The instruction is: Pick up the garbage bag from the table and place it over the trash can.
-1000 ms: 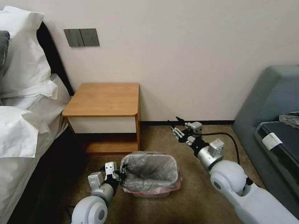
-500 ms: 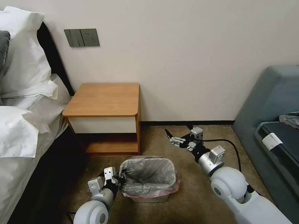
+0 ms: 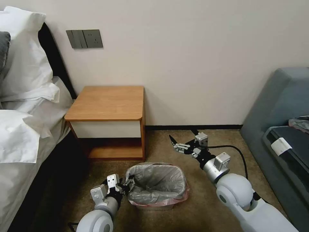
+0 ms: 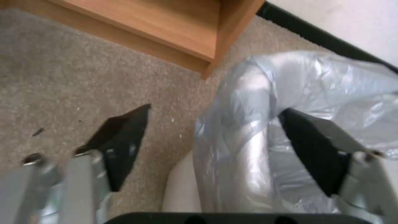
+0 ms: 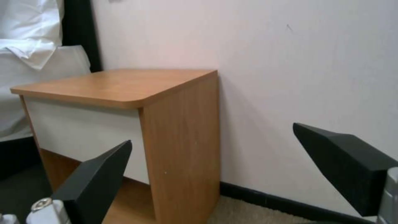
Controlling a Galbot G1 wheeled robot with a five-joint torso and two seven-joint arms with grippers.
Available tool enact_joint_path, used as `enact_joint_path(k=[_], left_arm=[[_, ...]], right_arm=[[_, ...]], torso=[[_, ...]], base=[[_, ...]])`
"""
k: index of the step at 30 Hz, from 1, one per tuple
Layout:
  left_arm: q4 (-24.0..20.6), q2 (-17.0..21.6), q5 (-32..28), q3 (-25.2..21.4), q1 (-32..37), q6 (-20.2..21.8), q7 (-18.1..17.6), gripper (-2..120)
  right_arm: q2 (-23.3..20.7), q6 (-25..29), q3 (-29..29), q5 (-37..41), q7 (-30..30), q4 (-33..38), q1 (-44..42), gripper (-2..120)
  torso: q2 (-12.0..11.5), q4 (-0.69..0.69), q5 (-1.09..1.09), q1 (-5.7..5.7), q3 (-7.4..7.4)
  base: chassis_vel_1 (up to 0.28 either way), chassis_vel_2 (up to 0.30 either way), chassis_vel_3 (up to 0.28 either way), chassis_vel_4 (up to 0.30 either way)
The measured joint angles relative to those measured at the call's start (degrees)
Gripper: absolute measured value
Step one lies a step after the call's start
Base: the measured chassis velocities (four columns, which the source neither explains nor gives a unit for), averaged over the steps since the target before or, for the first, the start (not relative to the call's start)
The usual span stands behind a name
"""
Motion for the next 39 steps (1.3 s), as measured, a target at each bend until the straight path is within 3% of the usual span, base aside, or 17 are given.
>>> enact_joint_path(k=[5, 7, 9, 10, 11, 12, 13, 15, 17, 19, 23, 39], left_arm=[[-0.95, -0.04, 0.96, -0.05, 0.54, -1.88, 0.03, 99], [0.50, -0.15, 6.16, -0.39, 0.69, -10.93, 4.03, 99], [0.88, -0.16, 7.13, -0.47, 0.68, -12.29, 4.63, 100], [2.99, -0.22, 11.61, -0.76, 0.40, -18.69, 7.30, 100], [2.99, -0.22, 11.61, -0.76, 0.40, -18.69, 7.30, 100], [4.82, -0.21, 15.07, -0.95, -0.03, -24.15, 8.80, 100], [5.71, -0.09, 16.19, -1.09, -0.23, -26.80, 9.52, 100], [8.63, 0.91, 18.13, -1.91, -0.69, -34.57, 12.44, 100], [9.07, 1.15, 18.41, -2.11, -0.66, -35.62, 12.91, 100], [10.46, 2.18, 19.17, -2.82, -0.04, -39.24, 13.58, 100], [10.78, 2.60, 19.18, -3.21, 0.84, -41.56, 13.89, 100], [10.52, 2.79, 19.03, -3.28, 1.08, -41.28, 14.11, 100]], right_arm=[[1.04, 0.91, 0.15, -1.51, 0.41, -0.01, -0.96, 100], [3.06, 0.01, 0.26, -6.76, 4.19, 0.89, -3.53, 100], [3.42, -0.33, 0.27, -7.65, 4.92, 1.06, -3.99, 100], [5.59, -2.06, 0.27, -12.26, 8.96, 1.94, -6.65, 100], [5.59, -2.06, 0.27, -12.26, 8.96, 1.94, -6.65, 100], [7.46, -2.83, 0.28, -15.49, 11.75, 2.57, -9.21, 100], [8.60, -2.73, 0.36, -17.10, 12.79, 2.76, -10.76, 100], [13.71, 2.64, 1.58, -21.79, 13.92, 1.61, -16.31, 100], [14.73, 4.13, 2.00, -22.42, 13.85, 1.13, -17.11, 100], [18.51, 10.02, 3.85, -24.12, 12.52, -0.63, -19.62, 100], [20.64, 12.46, 4.79, -25.22, 11.37, -0.96, -21.20, 100], [21.02, 12.52, 5.19, -25.15, 10.76, -0.77, -21.26, 100]], torso=[[0.00, 0.01, 0.00, 0.00, 0.00], [0.00, 0.00, 0.00, 0.00, 0.00], [0.00, 0.00, 0.00, 0.00, 0.00], [0.00, 0.02, -0.01, 0.00, 0.00], [0.00, 0.02, -0.01, 0.00, 0.00], [0.00, 0.00, -0.02, 0.00, 0.00], [0.00, -0.01, -0.02, 0.00, 0.00], [0.00, -0.02, -0.01, 0.00, -0.01], [0.00, -0.02, 0.00, 0.00, -0.01], [0.00, -0.01, 0.00, 0.00, -0.01], [0.00, 0.00, -0.01, 0.00, -0.01], [0.00, 0.00, 0.00, 0.00, -0.01]], base=[[0.000, 0.000, 0.000, 0.000], [0.000, 0.000, 0.000, 0.000], [0.000, 0.000, 0.000, 0.000], [0.000, 0.000, 0.000, 0.000], [0.000, 0.000, 0.000, 0.000], [0.000, 0.000, 0.000, 0.000], [0.000, 0.000, 0.000, 0.000], [0.000, 0.000, 0.000, 0.000], [0.000, 0.000, 0.000, 0.000], [0.000, 0.000, 0.000, 0.000], [0.000, 0.000, 0.000, 0.000], [0.000, 0.000, 0.000, 0.000]])
